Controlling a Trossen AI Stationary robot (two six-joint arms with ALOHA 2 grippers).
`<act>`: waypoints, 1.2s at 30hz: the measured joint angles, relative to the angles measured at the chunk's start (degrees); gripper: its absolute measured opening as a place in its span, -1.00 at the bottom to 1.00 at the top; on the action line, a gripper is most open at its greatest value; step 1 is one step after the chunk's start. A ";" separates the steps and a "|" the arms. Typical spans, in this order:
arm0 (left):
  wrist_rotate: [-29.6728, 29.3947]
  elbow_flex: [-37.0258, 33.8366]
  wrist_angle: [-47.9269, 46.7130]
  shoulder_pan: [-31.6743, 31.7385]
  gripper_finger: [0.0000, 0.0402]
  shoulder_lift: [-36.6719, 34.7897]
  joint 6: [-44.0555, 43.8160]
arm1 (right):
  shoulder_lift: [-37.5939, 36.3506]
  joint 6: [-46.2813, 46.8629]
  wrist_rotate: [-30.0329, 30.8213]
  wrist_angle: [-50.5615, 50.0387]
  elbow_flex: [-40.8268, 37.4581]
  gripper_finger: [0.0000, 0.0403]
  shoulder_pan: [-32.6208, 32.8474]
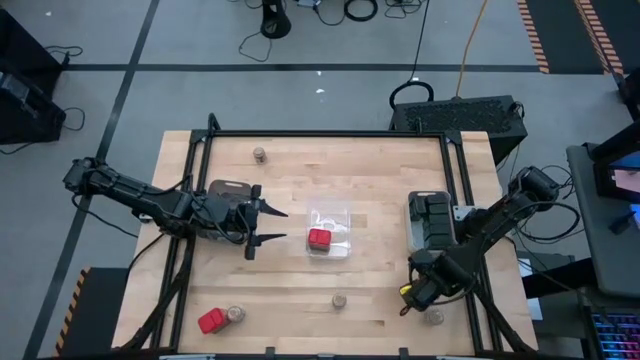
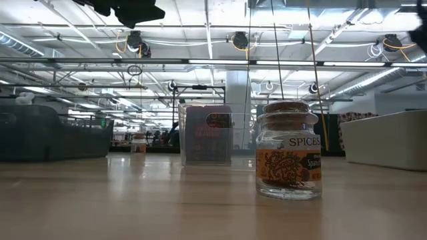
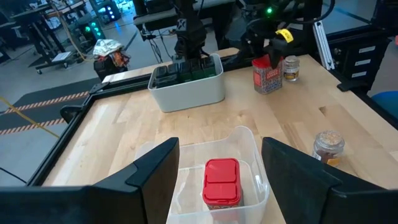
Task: Sort spices by type
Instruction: Put the red seasoning can into the transparent bin
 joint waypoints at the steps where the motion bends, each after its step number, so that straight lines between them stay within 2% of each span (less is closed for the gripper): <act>1: 0.00 0.00 -0.02 -0.01 0.17 0.00 0.00 | -0.08 -1.40 0.03 0.06 0.00 0.00 -0.84; 8: 0.00 0.00 0.07 0.00 0.17 0.00 0.02 | -0.15 -12.16 1.84 -3.69 3.55 -0.01 -7.21; 20: -0.02 0.00 0.05 0.00 0.17 0.00 0.02 | -0.15 -29.71 7.31 -15.26 16.45 -0.01 -18.06; 28: -0.02 0.00 0.06 0.00 0.17 0.00 0.02 | 0.82 -47.02 13.18 -14.60 21.96 -0.01 -26.78; 36: -0.04 0.00 0.03 0.04 0.17 0.01 0.42 | 1.29 -67.74 12.94 -6.14 22.69 -0.01 -36.45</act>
